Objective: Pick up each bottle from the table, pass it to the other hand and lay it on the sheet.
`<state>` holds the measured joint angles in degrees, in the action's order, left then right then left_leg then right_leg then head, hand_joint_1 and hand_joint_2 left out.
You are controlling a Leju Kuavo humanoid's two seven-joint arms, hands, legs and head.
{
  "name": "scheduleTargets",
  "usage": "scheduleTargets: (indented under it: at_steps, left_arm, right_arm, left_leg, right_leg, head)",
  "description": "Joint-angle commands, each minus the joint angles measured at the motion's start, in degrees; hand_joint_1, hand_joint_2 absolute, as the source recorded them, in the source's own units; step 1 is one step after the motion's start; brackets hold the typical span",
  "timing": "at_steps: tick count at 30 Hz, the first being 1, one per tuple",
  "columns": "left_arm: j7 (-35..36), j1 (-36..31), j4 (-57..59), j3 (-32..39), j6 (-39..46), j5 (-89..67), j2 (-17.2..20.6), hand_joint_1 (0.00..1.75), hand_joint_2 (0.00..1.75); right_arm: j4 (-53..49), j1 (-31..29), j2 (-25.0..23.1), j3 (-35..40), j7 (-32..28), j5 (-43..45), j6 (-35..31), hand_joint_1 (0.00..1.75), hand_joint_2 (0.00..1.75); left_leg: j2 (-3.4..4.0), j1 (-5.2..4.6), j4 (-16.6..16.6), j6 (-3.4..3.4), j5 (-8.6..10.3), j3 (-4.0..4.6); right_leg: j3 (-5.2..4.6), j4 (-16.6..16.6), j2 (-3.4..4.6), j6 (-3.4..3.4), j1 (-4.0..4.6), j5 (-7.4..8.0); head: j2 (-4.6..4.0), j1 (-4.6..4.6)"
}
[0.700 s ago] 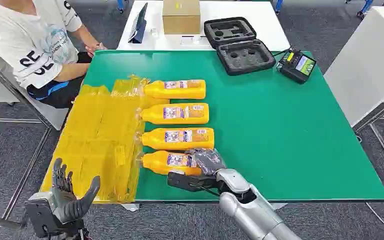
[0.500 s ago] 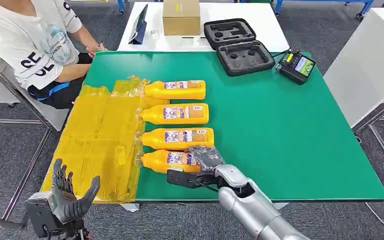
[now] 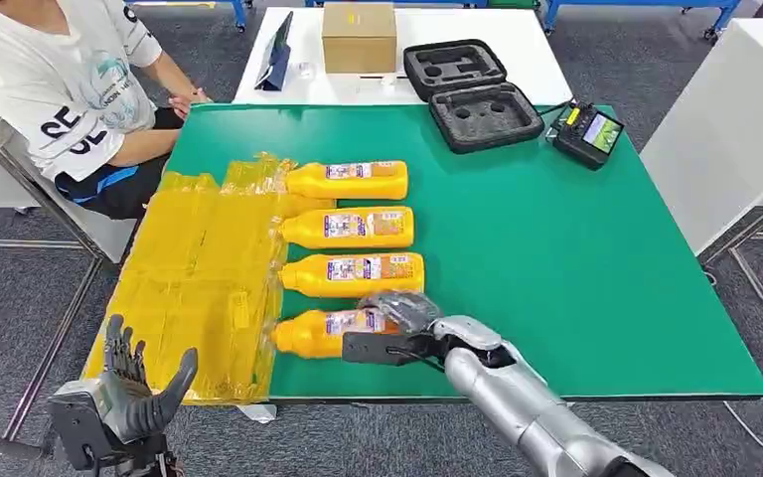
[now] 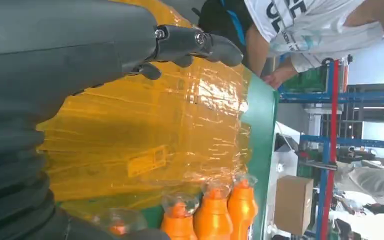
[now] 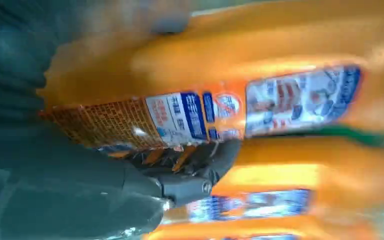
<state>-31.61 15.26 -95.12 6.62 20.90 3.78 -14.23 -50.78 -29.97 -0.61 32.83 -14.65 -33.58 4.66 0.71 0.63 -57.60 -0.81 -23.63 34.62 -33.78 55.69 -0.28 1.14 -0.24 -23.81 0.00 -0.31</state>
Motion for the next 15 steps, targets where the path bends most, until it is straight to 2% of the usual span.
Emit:
scheduleTargets:
  at_steps: [1,5,8,15]
  left_arm:
    - [-1.47,-2.16,5.37,-0.61,-0.23,0.79,0.43,0.00,1.75]
    - [-1.56,-2.12,5.47,-0.60,-0.29,0.83,0.45,0.00,1.75]
    - [-2.06,-1.72,5.05,0.17,0.05,1.25,-0.19,0.00,1.75]
    - [-2.27,-1.04,4.51,0.56,-0.03,1.32,-0.51,0.00,1.75]
  right_arm:
    - [-10.30,4.92,-1.39,-6.37,-11.73,14.02,0.53,1.75,1.75]
    - [-11.02,5.13,-1.34,-6.28,-11.43,14.24,0.66,1.75,1.75]
    - [-12.58,5.54,-3.44,-9.19,-16.18,21.20,0.39,1.75,1.75]
    - [-14.14,5.76,-4.56,-9.65,-16.40,22.20,-0.92,1.75,1.75]
  left_leg:
    - [-0.15,-0.03,0.07,0.05,-0.07,-0.01]
    - [-0.15,-0.02,0.05,0.00,-0.01,0.28]
    - [-0.19,-0.02,0.07,0.00,-0.05,0.27]
    - [-0.24,-0.05,0.05,-0.01,-0.04,0.52]
  right_leg:
    - [0.01,0.00,-0.09,-0.04,-0.04,-0.13]
    - [-0.19,-0.01,-0.10,0.05,-0.02,-0.11]
    - [-0.21,-0.03,-0.09,0.05,-0.03,-0.14]
    - [-0.41,-0.02,-0.10,0.05,-0.01,-0.12]
  head:
    - [0.00,0.02]
    - [0.00,0.00]
    - [0.00,0.00]
    - [0.00,0.02]
